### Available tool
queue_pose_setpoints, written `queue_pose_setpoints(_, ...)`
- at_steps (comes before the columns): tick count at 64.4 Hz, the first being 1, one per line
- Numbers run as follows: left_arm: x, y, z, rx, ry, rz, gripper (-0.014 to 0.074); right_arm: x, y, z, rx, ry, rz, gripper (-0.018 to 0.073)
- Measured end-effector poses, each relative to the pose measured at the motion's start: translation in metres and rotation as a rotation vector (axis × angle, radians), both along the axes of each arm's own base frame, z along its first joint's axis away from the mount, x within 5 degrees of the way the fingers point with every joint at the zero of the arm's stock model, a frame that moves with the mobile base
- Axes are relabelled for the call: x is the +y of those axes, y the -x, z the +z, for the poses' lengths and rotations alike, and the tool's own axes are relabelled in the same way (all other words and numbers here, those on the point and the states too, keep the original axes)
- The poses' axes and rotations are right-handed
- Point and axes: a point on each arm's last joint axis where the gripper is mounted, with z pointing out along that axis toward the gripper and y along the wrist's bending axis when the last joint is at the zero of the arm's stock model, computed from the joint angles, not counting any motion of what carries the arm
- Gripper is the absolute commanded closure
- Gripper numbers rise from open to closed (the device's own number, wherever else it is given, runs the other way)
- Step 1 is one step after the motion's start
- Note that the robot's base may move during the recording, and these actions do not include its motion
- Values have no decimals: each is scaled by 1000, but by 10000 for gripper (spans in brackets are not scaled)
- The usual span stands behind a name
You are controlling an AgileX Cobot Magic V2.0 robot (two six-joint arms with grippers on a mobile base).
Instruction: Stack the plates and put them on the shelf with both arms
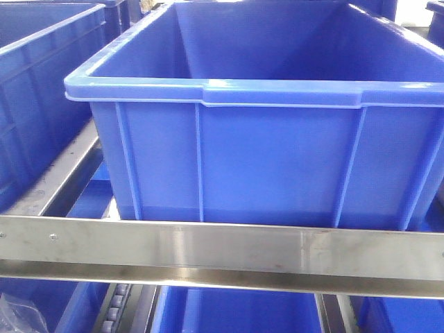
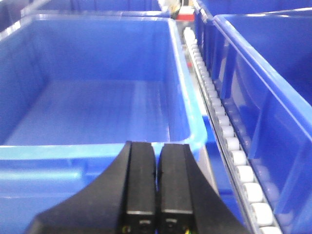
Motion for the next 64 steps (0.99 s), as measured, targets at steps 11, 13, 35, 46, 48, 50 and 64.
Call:
queue_pose_setpoints(11, 4, 16, -21, -67, -7, 29, 513, 0, 0, 0, 0, 0, 0, 510)
queue_pose_setpoints(13, 4, 18, -25, -75, -6, 31, 513, 0, 0, 0, 0, 0, 0, 510)
queue_pose_setpoints(35, 5, 28, -26, -129, -14, 27, 514, 0, 0, 0, 0, 1, 0, 510)
queue_pose_setpoints(46, 5, 28, -26, -125, -14, 26, 514, 0, 0, 0, 1, 1, 0, 510)
queue_pose_setpoints(48, 5, 28, -26, -125, -14, 26, 513, 0, 0, 0, 1, 1, 0, 510)
queue_pose_setpoints(50, 5, 28, -26, -125, -14, 26, 513, 0, 0, 0, 1, 1, 0, 510)
queue_pose_setpoints(64, 5, 28, -26, -125, -14, 26, 514, 0, 0, 0, 1, 1, 0, 510)
